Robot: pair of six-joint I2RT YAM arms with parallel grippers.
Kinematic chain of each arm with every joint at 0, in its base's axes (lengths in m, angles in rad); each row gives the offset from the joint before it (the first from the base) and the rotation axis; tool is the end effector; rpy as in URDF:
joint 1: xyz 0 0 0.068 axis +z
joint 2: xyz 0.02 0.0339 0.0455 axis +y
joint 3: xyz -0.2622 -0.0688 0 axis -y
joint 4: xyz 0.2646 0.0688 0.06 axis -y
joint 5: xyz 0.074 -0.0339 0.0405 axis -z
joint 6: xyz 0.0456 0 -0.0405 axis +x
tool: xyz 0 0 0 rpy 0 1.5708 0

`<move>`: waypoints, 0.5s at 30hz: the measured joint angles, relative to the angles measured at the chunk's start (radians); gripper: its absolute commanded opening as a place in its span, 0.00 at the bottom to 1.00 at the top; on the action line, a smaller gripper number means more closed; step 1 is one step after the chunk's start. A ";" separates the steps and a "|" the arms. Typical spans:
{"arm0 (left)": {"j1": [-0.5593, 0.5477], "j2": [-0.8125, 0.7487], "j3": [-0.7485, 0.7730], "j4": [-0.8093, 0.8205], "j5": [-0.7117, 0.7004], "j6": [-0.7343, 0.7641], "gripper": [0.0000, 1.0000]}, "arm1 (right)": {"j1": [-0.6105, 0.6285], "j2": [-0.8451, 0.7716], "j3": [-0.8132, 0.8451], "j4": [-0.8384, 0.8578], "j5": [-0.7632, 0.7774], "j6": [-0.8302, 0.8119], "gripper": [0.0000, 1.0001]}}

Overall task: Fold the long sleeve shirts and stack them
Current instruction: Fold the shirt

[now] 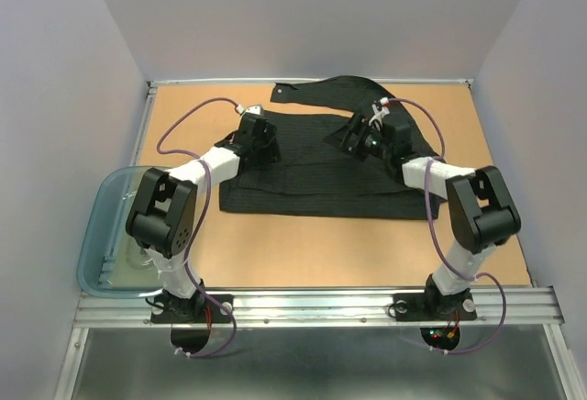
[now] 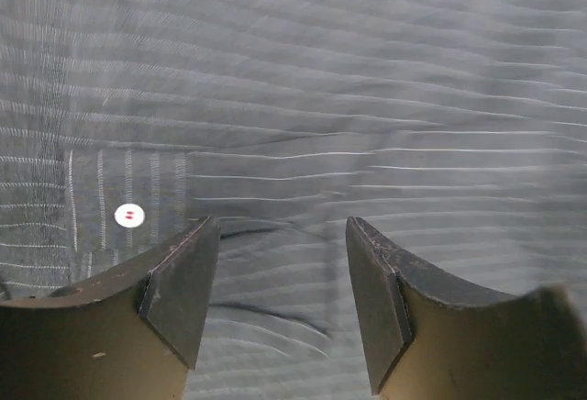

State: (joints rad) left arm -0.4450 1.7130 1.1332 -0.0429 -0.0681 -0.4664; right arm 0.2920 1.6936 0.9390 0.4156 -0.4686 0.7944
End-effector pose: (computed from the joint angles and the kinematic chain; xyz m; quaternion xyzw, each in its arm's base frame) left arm 0.3700 -0.1730 0.2086 -0.0251 0.8890 -0.1736 0.4230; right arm 0.3715 0.1332 0.1981 0.0674 0.8024 0.4527 0.3831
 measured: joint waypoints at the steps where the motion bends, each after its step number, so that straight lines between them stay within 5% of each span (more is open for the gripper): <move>1: 0.012 0.025 -0.010 0.010 0.008 -0.012 0.67 | 0.005 0.041 0.014 0.035 0.001 0.014 0.83; 10: 0.077 0.085 -0.095 0.109 0.037 -0.109 0.66 | -0.009 0.296 0.036 0.209 0.034 0.059 0.83; 15: 0.088 0.064 -0.151 0.179 0.043 -0.162 0.65 | -0.079 0.233 -0.140 0.320 0.049 0.081 0.83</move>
State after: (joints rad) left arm -0.3573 1.7767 0.9817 0.1360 -0.0246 -0.6285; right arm 0.2127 1.9263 0.7990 0.7361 -0.4198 0.8753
